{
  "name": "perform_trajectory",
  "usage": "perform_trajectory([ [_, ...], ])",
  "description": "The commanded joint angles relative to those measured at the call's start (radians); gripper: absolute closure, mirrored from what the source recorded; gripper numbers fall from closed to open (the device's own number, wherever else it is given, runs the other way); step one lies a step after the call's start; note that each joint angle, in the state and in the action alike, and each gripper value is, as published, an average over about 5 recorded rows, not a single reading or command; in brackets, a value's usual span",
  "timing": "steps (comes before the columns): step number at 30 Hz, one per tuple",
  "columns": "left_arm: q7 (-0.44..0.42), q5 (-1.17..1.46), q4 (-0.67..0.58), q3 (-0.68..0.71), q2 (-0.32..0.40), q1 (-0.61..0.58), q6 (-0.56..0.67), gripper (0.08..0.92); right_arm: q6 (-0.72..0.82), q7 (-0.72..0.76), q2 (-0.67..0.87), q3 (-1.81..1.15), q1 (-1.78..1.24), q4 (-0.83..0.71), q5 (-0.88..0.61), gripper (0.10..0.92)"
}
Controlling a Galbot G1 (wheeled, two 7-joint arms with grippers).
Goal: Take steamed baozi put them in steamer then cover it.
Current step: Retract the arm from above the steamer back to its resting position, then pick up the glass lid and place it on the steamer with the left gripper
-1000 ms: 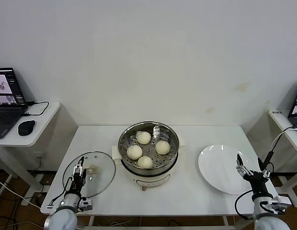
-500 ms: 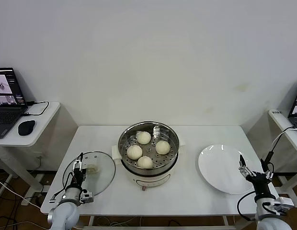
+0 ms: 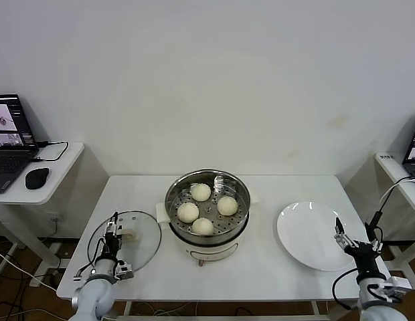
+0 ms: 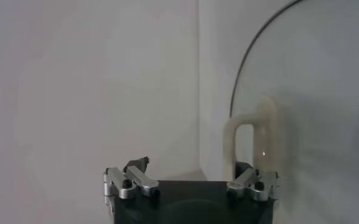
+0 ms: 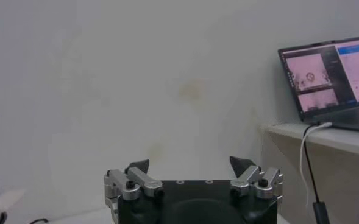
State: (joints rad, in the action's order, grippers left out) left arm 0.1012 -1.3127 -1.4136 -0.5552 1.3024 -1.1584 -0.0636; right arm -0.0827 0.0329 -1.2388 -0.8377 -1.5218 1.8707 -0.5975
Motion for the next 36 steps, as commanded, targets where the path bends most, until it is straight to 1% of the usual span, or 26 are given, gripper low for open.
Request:
perform_trajectory([
  [1,0.009,0.003,0.019,0.001,0.006,0.008,0.003,0.357,-0.001,0.001,0.000,-0.003,-0.003,0.003,0.000,0.203],
  [9,0.014,0.004,0.033,0.001,0.005,0.009,0.006,0.591,-0.002,0.002,0.002,-0.010,-0.011,0.010,0.003,0.203],
  [13,0.017,0.009,0.025,0.000,-0.002,0.003,0.005,0.686,-0.001,0.002,-0.002,-0.010,-0.010,0.011,0.006,0.203],
  [18,0.001,0.017,-0.053,-0.008,-0.020,-0.023,0.000,0.838,0.001,0.002,-0.004,-0.009,-0.005,0.016,0.005,0.203],
  [19,-0.006,0.018,-0.075,-0.011,-0.025,-0.031,-0.002,0.853,0.001,0.002,-0.004,-0.010,-0.003,0.017,0.004,0.203],
  [24,-0.044,0.015,-0.200,-0.026,-0.045,-0.080,-0.033,0.867,0.011,0.000,-0.006,-0.018,0.003,0.036,-0.004,0.202],
  [30,-0.158,-0.015,-0.367,-0.053,-0.060,-0.119,-0.191,0.867,0.081,-0.011,-0.011,-0.032,0.012,0.063,0.017,0.203],
  [32,-0.184,-0.029,-0.401,-0.067,-0.073,-0.122,-0.211,0.867,0.096,-0.009,-0.011,-0.034,0.013,0.071,0.024,0.203],
  [36,-0.199,-0.031,-0.442,-0.086,-0.109,-0.121,-0.218,0.867,0.103,-0.010,-0.011,-0.034,0.009,0.084,0.024,0.202],
])
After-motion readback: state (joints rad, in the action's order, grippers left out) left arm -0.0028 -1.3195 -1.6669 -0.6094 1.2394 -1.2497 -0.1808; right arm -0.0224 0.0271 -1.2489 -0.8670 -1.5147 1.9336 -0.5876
